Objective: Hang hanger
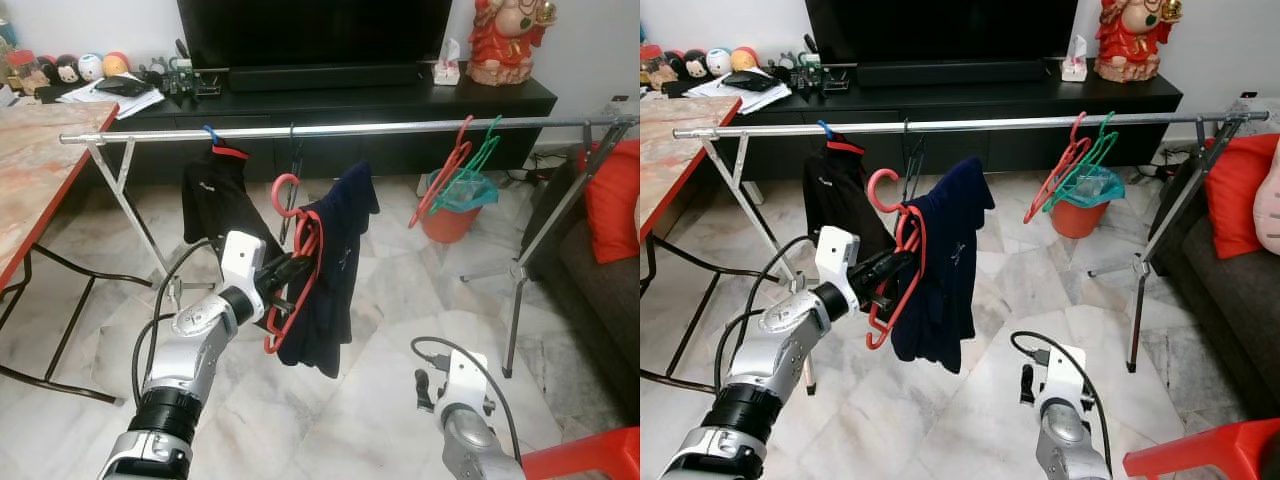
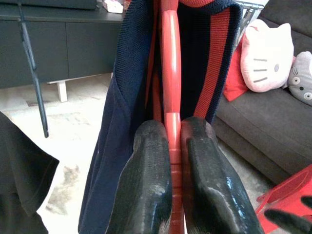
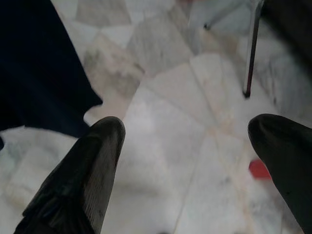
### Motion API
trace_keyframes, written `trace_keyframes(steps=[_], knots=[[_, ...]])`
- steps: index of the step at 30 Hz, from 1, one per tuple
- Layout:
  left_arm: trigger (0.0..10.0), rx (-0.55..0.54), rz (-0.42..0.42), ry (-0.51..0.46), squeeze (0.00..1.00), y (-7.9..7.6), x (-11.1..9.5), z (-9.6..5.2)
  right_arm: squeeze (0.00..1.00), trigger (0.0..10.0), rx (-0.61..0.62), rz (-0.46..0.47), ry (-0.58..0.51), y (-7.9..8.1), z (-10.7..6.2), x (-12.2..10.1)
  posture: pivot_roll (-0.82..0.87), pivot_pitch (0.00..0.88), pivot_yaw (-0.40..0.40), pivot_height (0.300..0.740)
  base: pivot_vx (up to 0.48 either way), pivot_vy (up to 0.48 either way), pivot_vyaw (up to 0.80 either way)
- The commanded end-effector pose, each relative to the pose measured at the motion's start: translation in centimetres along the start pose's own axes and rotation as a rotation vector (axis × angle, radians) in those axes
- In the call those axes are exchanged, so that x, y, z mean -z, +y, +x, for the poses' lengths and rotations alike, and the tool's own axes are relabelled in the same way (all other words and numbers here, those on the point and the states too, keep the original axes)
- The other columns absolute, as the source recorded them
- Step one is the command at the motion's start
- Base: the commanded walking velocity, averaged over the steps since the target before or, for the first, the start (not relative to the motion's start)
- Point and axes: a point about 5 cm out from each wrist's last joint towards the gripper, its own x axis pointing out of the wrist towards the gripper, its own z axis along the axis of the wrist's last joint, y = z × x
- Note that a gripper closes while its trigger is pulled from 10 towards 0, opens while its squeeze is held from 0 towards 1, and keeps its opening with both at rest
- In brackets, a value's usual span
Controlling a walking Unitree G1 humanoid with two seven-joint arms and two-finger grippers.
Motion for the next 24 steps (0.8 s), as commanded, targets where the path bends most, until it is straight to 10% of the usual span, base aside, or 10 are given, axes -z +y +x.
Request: trace_keyframes(steps=[1, 9, 24], knots=[[10.0, 0.011, 0.025, -0.053, 0.00, 0.1, -0.9, -0.1, 0.00, 10.0, 0.079, -0.234, -0.477, -0.8, 0.6, -6.0, -0.04, 0.000, 0.033, 0.740, 0.000, 0.000, 0.00], [10.0, 0.025, 0.037, -0.032, 0.00, 0.2, -0.6, -0.4, 0.00, 10.0, -0.037, -0.271, -0.578, -0.5, -0.3, -6.8, -0.05, 0.000, 0.038, 0.740, 0.000, 0.000, 0.00], [10.0, -0.088, -0.006, -0.048, 0.00, 1.4, 1.0, -1.5, 0.00, 10.0, 0.002, -0.107, -0.177, -1.5, 1.1, -0.8, -0.04, 0.000, 0.033, 0.740, 0.000, 0.000, 0.00]])
